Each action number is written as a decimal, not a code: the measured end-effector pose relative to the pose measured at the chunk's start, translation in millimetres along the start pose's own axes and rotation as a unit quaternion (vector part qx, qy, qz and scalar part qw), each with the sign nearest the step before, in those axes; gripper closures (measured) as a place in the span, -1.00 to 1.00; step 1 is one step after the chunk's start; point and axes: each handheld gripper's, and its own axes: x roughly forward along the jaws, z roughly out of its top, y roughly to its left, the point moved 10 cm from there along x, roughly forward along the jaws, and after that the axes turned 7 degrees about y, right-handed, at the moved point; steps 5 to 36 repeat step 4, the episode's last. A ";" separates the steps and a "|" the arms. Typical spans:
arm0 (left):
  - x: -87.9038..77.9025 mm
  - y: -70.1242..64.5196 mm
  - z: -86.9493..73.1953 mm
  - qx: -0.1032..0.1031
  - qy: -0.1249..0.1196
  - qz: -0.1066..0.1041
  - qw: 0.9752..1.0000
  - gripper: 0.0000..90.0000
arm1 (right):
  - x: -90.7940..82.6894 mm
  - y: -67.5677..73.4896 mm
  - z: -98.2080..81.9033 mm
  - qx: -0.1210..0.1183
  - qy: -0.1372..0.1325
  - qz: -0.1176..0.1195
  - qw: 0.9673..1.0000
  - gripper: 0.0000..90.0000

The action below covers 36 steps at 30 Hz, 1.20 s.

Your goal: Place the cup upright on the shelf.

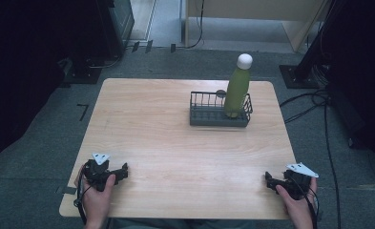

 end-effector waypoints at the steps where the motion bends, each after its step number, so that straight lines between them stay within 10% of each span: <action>1: 0.0 0.0 0.0 0.000 0.000 0.000 1.000 -1.00 | 0.0 0.0 0.0 0.000 0.000 0.000 1.000 -0.99; 36: 0.0 0.0 0.0 0.000 0.000 0.000 1.000 -1.00 | 0.0 0.0 0.0 0.000 0.000 0.000 1.000 -0.99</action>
